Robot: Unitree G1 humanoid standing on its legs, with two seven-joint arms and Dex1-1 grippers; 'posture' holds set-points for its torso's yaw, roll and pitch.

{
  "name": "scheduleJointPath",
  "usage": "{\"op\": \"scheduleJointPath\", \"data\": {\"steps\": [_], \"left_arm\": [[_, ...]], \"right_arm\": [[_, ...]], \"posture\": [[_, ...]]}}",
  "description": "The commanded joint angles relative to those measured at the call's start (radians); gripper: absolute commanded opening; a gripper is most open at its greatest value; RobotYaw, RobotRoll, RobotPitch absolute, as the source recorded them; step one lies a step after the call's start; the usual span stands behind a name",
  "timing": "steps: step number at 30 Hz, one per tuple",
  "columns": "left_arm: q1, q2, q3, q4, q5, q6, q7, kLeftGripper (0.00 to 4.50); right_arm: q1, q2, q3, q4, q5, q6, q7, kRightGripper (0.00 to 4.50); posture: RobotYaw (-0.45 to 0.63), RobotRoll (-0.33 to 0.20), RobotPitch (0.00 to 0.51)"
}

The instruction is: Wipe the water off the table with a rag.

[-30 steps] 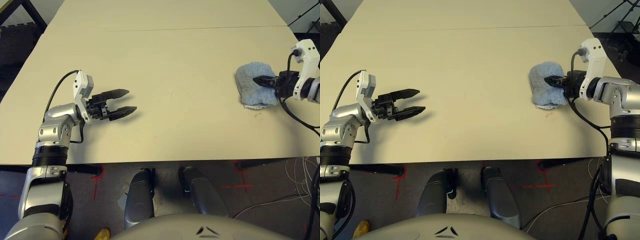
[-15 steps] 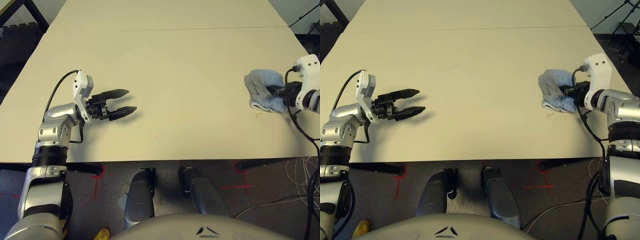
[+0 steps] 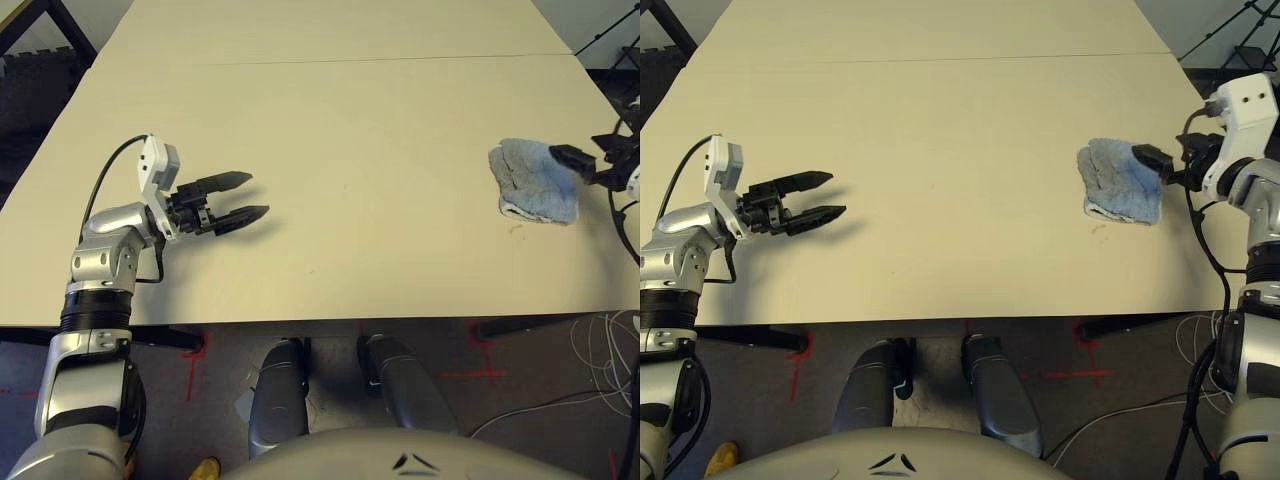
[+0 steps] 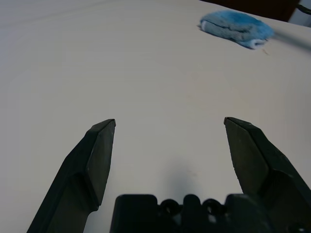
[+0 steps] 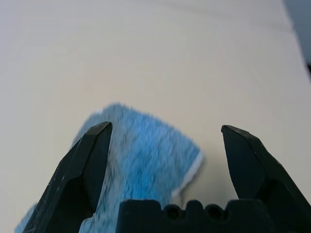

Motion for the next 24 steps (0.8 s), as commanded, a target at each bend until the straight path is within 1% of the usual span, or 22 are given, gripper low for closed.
{"op": "scheduleJointPath", "data": {"steps": [1, 6, 11, 13, 18, 24], "left_arm": [[-0.009, -0.045, 0.041, 0.028, 0.013, -0.069, 0.102, 4.50], [-0.018, -0.100, 0.096, 0.063, 0.052, -0.178, 0.304, 4.50], [-0.031, -0.149, 0.149, 0.082, 0.086, -0.257, 0.528, 4.50], [-0.033, -0.150, 0.162, 0.096, 0.104, -0.282, 0.589, 4.50], [-0.035, -0.141, 0.196, 0.162, 0.152, -0.354, 0.737, 4.50], [-0.004, -0.135, 0.221, 0.154, 0.159, -0.369, 0.813, 4.50]], "right_arm": [[0.027, 0.041, -0.056, -0.022, 0.038, -0.138, 0.002, 4.48], [0.053, 0.104, -0.116, -0.034, 0.089, -0.262, -0.014, 4.48], [0.069, 0.135, -0.163, -0.012, 0.135, -0.332, -0.022, 4.48], [0.071, 0.143, -0.174, -0.001, 0.146, -0.346, -0.026, 4.48], [0.088, 0.167, -0.187, 0.030, 0.160, -0.384, -0.044, 4.48], [0.083, 0.174, -0.191, 0.081, 0.154, -0.414, -0.052, 4.48]], "posture": [[-0.17, 0.000, 0.156], [-0.17, 0.000, 0.159], [-0.17, 0.000, 0.177], [-0.17, 0.000, 0.186], [-0.15, 0.000, 0.190], [-0.12, 0.000, 0.183]]}}
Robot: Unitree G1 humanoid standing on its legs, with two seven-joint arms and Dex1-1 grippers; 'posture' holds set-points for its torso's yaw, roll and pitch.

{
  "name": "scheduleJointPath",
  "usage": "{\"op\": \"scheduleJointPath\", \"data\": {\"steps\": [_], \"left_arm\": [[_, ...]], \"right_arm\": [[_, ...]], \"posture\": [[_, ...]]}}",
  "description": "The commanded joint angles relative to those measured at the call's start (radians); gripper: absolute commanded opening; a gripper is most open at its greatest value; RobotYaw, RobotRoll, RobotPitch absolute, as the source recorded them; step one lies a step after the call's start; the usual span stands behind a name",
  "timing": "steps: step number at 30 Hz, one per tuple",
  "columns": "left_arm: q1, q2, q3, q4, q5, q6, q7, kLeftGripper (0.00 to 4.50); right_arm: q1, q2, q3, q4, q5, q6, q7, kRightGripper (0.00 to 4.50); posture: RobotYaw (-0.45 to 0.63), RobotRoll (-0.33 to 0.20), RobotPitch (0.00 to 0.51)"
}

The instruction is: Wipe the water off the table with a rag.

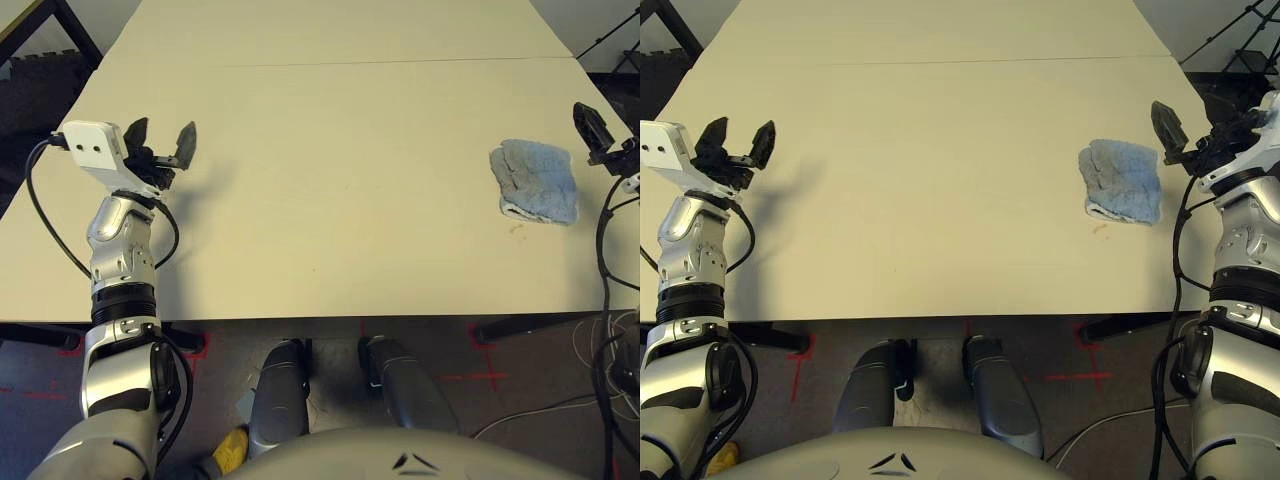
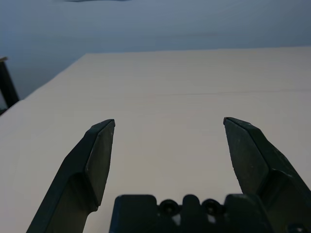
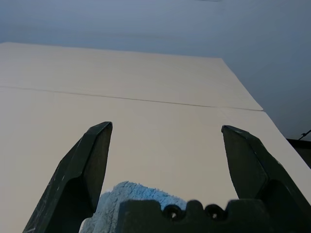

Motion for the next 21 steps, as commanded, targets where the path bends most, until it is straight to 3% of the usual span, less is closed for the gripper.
{"op": "scheduleJointPath", "data": {"steps": [1, 16, 21], "left_arm": [[0.032, 0.013, 0.016, 0.008, 0.022, -0.021, 0.042, 4.50], [0.036, 0.019, 0.006, 0.040, 0.030, -0.048, 0.059, 4.50], [0.012, 0.046, 0.008, 0.097, 0.029, -0.073, 0.027, 4.50]], "right_arm": [[0.002, 0.006, -0.010, 0.043, 0.002, -0.030, -0.009, 4.48], [-0.029, 0.004, 0.005, 0.114, -0.009, -0.055, 0.000, 4.48], [-0.031, 0.023, 0.019, 0.078, -0.009, -0.044, -0.003, 4.48]], "posture": [[-0.11, 0.000, 0.183], [-0.13, 0.000, 0.202], [-0.12, 0.000, 0.182]]}}
